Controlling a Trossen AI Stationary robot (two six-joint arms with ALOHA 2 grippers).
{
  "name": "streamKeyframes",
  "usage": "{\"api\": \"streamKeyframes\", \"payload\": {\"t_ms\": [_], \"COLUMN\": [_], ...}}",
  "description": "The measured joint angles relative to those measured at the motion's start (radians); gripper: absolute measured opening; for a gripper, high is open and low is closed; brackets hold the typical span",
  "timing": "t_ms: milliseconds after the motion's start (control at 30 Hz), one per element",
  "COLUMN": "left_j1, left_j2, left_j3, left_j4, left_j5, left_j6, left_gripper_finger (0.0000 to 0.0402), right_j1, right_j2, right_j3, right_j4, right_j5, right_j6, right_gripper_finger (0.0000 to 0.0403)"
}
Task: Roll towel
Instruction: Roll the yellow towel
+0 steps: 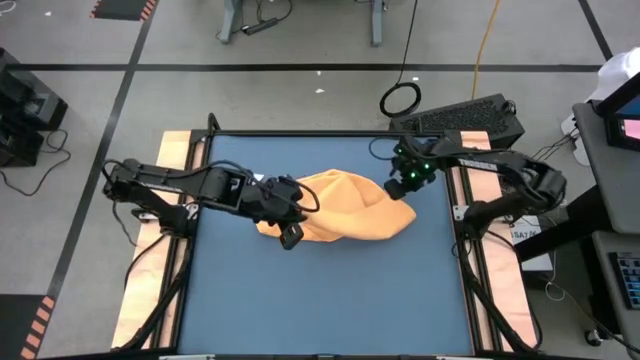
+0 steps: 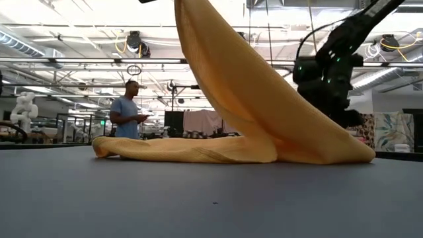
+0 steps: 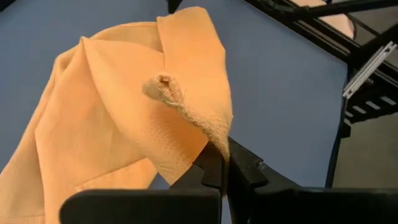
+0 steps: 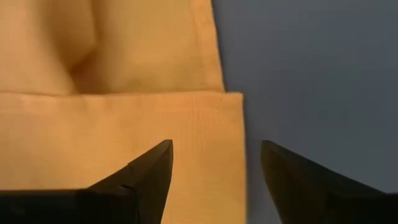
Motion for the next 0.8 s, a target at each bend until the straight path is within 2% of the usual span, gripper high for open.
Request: {"api": "streamKeyframes", "payload": {"t_ms": [233,400,533,667,700,800], "left_j1": [0.001,0.002,0.001,0.002,0.003,0.005], "left_j2": [0.0,0.0,0.0,0.0,0.0,0.0], "left_j3": [0.0,0.0,0.0,0.0,0.0,0.002], "left_j4": [0.001,0.001,0.001,0.001,0.001,0.001], "left_j5": [-0.016,-0.019,-0.023,-0.036,-0.037,-0.041], "left_j6": [0.001,0.001,0.002,0.005,0.005,0.001], "left_gripper_finger": [0.0004,0.0004,0.0004,0.0004,0.0004,0.0004], "right_j1": [-0.001,-0.001,-0.001,0.0,0.0,0.0], "right_j2": [0.116,0.136,0.135,0.127,0.116,0.053], "right_j3": [0.0,0.0,0.0,0.0,0.0,0.005], "right_j4": [0.013,0.012,-0.006,-0.022,-0.029,-0.088], "right_j5": [-0.015,-0.02,-0.043,-0.084,-0.104,-0.147], "right_j6": [-0.078,-0.123,-0.132,-0.163,-0.176,-0.193], "right_gripper_finger": [0.0207,0.018,0.0122,0.0028,0.0015,0.0011]}}
